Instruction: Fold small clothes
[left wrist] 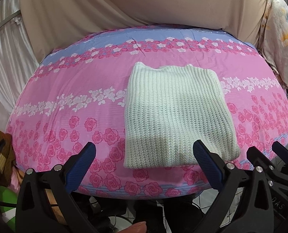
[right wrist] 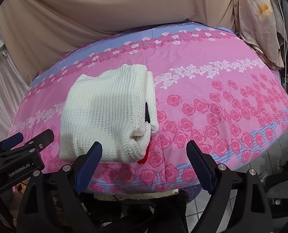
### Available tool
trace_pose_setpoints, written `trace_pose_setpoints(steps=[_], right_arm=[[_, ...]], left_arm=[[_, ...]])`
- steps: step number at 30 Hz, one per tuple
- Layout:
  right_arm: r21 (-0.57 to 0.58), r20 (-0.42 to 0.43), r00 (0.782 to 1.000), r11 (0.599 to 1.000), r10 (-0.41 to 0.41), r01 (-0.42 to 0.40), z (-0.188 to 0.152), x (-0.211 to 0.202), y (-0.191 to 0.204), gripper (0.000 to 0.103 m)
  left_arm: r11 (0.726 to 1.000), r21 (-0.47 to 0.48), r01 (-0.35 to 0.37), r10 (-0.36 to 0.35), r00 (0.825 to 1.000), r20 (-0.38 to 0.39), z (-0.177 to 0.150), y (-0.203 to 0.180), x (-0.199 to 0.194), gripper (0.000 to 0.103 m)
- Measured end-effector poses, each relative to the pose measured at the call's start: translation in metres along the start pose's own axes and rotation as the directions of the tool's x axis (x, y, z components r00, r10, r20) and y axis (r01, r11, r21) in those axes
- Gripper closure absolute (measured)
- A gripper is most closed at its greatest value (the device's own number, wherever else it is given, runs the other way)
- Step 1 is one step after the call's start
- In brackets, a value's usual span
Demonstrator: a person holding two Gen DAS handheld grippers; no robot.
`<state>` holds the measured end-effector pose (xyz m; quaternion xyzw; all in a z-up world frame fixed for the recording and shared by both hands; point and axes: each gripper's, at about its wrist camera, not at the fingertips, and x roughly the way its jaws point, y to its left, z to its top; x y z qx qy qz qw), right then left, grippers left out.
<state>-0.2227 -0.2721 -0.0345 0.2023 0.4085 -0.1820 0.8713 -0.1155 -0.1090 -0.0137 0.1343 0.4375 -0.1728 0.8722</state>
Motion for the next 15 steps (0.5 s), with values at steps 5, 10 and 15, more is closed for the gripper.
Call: trace_pose_setpoints(steps=[5,10,15], right_arm=[[0.004,0.001,1.000,1.000,-0.004,0.004,-0.0009,-0.0004,0.0023,0.017],[0.003,-0.001,1.000,1.000,-0.005,0.005,0.0003,0.0009,0.0003,0.017],[0.001,-0.001,1.000,1.000,-0.004,0.004,0.0000,0.0009,-0.0018,0.017]], left_arm=[[1.000,0.011,0.013,-0.013,1.000,0.000,0.0004,-0.0036,0.0001,0.009],[0.999,0.024,0.023,-0.023,1.000,-0.005,0.0003,-0.0075,0.0016,0.009],[0.999,0.013,0.048,-0.048,0.999,0.007,0.0000,-0.0070,0.0010,0.008]])
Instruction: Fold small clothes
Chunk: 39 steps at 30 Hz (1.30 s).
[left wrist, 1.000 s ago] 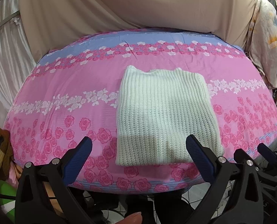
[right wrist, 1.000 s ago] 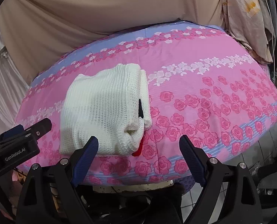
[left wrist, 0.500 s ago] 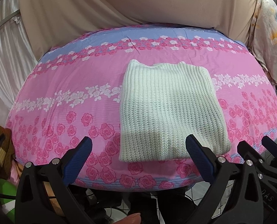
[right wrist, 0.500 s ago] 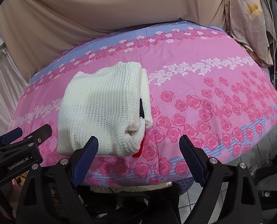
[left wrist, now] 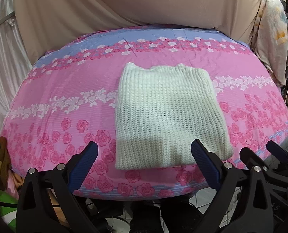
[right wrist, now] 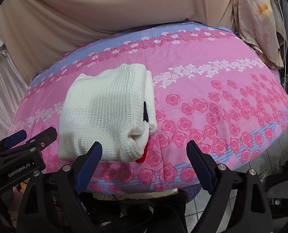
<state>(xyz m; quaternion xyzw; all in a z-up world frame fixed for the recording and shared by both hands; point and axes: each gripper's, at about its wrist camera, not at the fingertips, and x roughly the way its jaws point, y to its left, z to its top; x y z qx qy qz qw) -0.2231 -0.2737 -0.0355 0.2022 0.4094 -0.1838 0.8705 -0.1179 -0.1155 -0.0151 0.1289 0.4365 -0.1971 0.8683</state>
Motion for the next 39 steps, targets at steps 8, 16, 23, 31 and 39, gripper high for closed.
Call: trace_pose_setpoints(steps=[8,16,23,31,39], right_arm=[[0.000,-0.001,1.000,1.000,-0.001,0.001,-0.001,0.000,0.000,0.017],[0.000,0.000,1.000,1.000,-0.004,0.004,-0.002,0.000,0.001,0.017],[0.001,-0.002,1.000,1.000,-0.005,0.005,-0.002,0.000,0.001,0.017],[-0.003,-0.004,1.000,1.000,-0.004,0.004,-0.003,0.000,0.003,0.017],[-0.010,-0.007,1.000,1.000,-0.004,0.004,-0.002,0.001,0.002,0.017]], left_arm=[[1.000,0.014,-0.023,0.022,0.999,0.027,-0.002,-0.002,0.000,0.007],[0.999,0.010,-0.042,0.042,0.999,0.007,-0.005,0.000,0.007,0.007],[0.999,-0.016,-0.050,0.050,0.998,-0.026,-0.007,0.005,0.015,0.007],[0.999,-0.010,-0.049,0.048,0.998,-0.046,-0.010,0.003,0.019,0.007],[0.999,-0.010,-0.049,0.049,0.997,-0.057,-0.010,0.003,0.023,0.007]])
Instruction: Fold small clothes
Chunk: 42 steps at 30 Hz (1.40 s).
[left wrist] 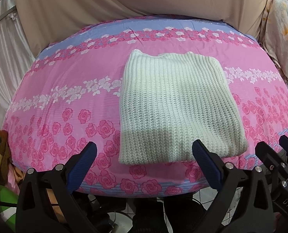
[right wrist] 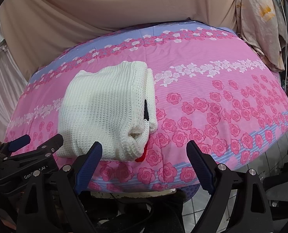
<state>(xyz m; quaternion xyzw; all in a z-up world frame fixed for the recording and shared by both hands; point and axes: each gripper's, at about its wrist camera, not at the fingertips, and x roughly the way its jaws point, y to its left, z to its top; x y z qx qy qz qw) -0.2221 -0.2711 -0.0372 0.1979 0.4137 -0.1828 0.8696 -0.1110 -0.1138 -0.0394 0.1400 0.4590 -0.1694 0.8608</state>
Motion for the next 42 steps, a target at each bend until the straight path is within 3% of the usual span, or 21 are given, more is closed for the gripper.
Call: trace_pose_setpoints(steps=[42], right_arm=[[-0.005,-0.003,1.000,1.000,-0.005,0.005,0.001,0.003,0.003,0.017]], left_arm=[[1.000,-0.003,-0.009,0.009,1.000,-0.022,0.000,0.004,0.011,0.007]])
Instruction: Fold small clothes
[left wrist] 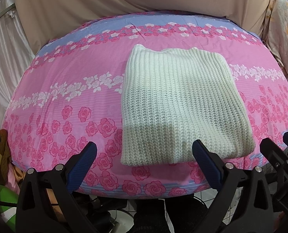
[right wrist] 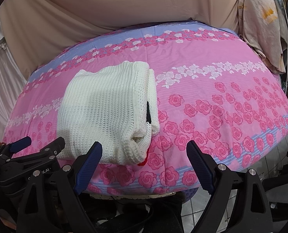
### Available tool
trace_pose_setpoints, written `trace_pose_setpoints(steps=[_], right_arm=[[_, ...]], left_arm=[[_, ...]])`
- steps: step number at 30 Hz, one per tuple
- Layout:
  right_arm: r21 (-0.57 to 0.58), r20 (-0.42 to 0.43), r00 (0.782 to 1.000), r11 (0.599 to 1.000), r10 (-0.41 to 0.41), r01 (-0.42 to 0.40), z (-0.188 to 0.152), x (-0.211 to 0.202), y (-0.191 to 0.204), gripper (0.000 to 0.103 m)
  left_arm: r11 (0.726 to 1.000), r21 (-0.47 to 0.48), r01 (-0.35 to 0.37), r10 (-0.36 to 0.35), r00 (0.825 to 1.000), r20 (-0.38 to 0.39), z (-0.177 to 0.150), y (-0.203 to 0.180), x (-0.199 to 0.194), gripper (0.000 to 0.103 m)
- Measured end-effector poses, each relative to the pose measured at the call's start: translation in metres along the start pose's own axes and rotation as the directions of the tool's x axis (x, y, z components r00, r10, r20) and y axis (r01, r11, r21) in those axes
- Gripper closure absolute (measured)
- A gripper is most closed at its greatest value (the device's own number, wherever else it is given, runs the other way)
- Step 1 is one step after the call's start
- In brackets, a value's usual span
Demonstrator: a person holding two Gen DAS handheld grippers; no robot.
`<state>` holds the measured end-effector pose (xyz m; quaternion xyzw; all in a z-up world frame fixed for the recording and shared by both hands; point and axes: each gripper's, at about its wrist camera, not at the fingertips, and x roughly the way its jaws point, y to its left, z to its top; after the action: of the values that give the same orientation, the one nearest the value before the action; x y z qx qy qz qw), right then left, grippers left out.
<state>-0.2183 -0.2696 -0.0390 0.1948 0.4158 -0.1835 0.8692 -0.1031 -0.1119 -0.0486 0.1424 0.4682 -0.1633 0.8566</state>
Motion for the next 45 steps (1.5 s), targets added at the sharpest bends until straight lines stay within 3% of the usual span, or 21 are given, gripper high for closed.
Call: trace_pose_setpoints(steps=[12,18,24,45], right_arm=[[-0.002,-0.001,1.000,1.000,0.000,0.000,0.001,0.001,0.001,0.017],[-0.004,-0.001,1.000,1.000,0.000,0.000,0.001,0.001,0.000,0.017],[0.000,0.000,1.000,1.000,-0.001,0.001,0.001,0.000,0.001,0.017],[-0.006,-0.003,1.000,1.000,0.001,-0.001,-0.001,-0.001,-0.003,0.017]], left_arm=[[1.000,0.000,-0.005,0.005,1.000,0.001,0.000,0.002,0.003,0.007],[1.000,0.008,0.029,-0.029,0.999,0.043,0.002,0.000,-0.007,0.007],[0.998,-0.016,0.054,-0.053,0.998,0.031,0.002,0.003,-0.005,0.007],[1.000,0.009,0.020,-0.020,1.000,0.023,0.000,-0.001,-0.008,0.007]])
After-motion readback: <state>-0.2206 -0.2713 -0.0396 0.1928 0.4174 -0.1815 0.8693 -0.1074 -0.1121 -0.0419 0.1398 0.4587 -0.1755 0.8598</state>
